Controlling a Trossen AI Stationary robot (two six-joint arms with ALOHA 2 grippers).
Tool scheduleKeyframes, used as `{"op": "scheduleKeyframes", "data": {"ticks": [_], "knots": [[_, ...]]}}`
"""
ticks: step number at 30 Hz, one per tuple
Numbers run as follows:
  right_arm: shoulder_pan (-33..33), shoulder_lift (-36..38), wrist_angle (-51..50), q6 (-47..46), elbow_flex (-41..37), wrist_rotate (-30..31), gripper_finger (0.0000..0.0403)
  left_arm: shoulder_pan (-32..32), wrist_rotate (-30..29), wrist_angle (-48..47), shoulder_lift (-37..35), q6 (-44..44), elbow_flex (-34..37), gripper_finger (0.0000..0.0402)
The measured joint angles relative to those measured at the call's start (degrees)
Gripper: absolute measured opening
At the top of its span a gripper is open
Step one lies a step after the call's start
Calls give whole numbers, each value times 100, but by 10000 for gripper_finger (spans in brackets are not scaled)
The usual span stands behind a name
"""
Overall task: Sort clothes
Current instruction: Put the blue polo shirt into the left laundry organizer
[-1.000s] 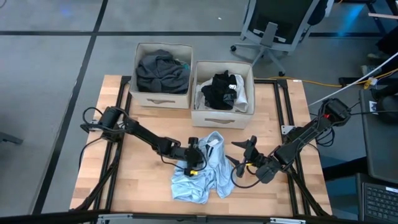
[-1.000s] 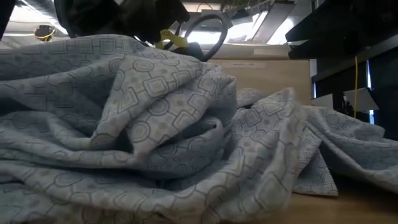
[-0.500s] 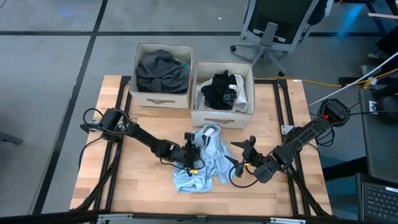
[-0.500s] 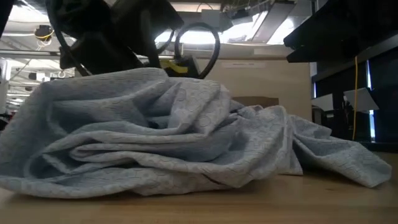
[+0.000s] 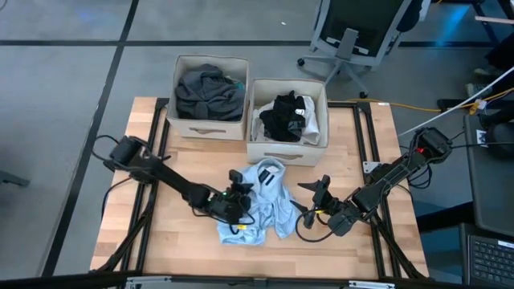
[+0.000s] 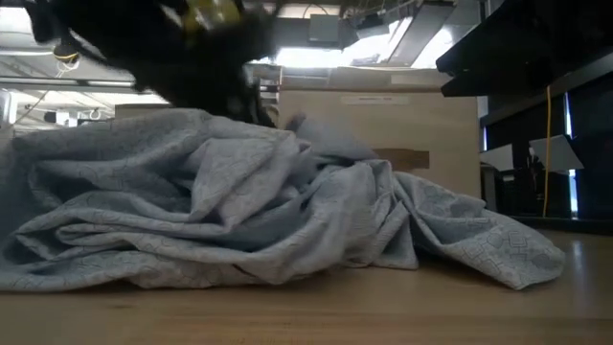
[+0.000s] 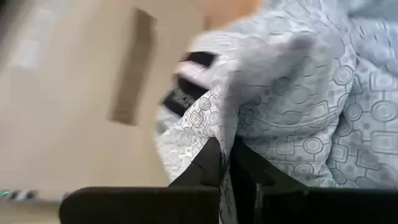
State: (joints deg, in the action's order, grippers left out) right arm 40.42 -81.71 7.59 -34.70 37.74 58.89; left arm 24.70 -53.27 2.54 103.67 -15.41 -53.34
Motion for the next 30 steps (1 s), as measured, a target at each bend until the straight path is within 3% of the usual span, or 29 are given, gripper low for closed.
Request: {"op": "scheduleKeyframes", "data": {"ticks": [8,19,30], "knots": [[0,2,2,0,0,0,316,264,-728,-262,-995,-332,-11,1],[-2,3,12,0,0,0,316,477,-1718,-245,-1978,-1498,-19,1],[-4,4,11,0,0,8,316,484,-1869,-181,-3302,-2198,-24,1]]}}
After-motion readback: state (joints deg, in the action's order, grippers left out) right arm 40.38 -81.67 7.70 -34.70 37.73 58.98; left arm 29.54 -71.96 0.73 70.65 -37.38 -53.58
